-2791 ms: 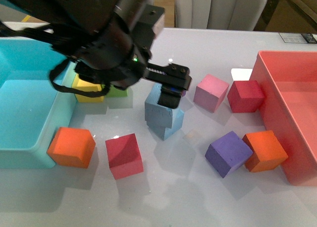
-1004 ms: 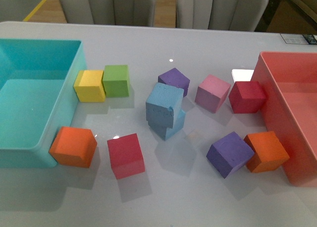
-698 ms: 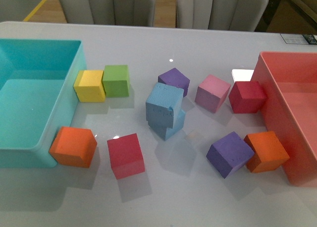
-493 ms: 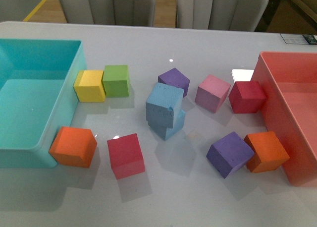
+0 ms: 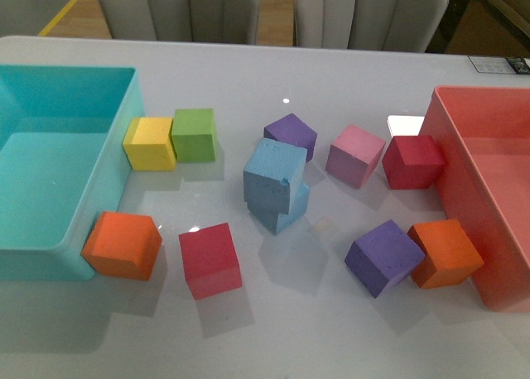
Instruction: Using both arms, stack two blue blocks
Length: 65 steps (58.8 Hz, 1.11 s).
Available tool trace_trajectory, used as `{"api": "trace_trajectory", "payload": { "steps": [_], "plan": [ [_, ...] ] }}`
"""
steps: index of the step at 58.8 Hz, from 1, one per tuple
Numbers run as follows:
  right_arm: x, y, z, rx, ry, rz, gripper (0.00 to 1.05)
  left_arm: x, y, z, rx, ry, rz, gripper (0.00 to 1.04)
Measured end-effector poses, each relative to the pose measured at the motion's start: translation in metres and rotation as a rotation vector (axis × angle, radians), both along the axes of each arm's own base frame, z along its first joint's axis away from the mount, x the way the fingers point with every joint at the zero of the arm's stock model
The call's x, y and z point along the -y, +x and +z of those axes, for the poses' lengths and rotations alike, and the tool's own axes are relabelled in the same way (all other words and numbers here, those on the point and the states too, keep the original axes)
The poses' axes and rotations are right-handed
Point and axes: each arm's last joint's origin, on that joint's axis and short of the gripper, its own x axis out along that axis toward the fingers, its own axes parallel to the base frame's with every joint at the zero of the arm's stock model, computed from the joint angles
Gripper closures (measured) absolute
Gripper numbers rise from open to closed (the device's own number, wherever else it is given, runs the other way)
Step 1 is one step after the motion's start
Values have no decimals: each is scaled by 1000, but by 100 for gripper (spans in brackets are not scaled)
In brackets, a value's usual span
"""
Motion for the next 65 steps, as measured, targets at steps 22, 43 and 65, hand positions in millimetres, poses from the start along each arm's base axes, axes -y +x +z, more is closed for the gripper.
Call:
{"api": "trace_trajectory", "payload": {
  "steps": [22, 43, 65],
  "plan": [
    [0, 0, 0, 0, 0, 0, 9, 0, -2, 1, 18, -1, 0, 102],
    [0, 0, 0, 0, 0, 0, 9, 0, -2, 1, 18, 0, 0, 33],
    [0, 0, 0, 0, 0, 0, 9, 0, -2, 1, 18, 2, 0, 9]
  ]
}}
